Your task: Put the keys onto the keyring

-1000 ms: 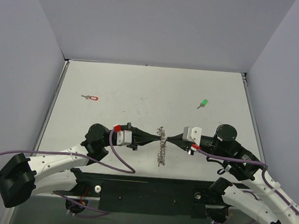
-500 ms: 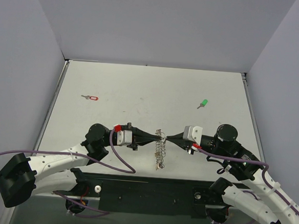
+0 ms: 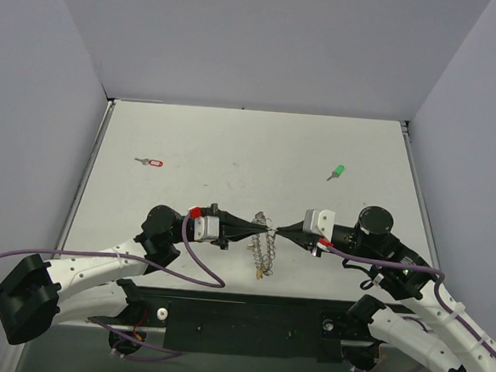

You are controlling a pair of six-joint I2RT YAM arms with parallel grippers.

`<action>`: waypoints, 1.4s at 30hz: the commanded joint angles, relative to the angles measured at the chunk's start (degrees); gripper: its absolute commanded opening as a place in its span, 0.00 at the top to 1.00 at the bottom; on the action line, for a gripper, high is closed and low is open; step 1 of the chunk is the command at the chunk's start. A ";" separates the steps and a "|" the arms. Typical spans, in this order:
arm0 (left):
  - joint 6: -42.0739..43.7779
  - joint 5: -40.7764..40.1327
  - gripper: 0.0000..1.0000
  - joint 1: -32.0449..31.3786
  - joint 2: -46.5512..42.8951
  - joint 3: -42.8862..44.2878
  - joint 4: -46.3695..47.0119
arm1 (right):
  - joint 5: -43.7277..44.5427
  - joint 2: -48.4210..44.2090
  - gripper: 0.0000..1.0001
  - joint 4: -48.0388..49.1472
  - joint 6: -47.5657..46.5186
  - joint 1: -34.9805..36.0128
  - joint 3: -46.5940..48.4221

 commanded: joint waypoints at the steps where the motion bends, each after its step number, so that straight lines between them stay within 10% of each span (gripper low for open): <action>1: 0.40 -0.78 1.00 0.22 -1.12 0.51 4.34 | -1.21 -0.14 1.00 2.06 0.25 -0.06 2.03; 42: 3.65 -2.54 1.00 0.31 -2.09 0.60 1.26 | -0.77 -0.05 1.00 4.17 3.59 -0.68 1.24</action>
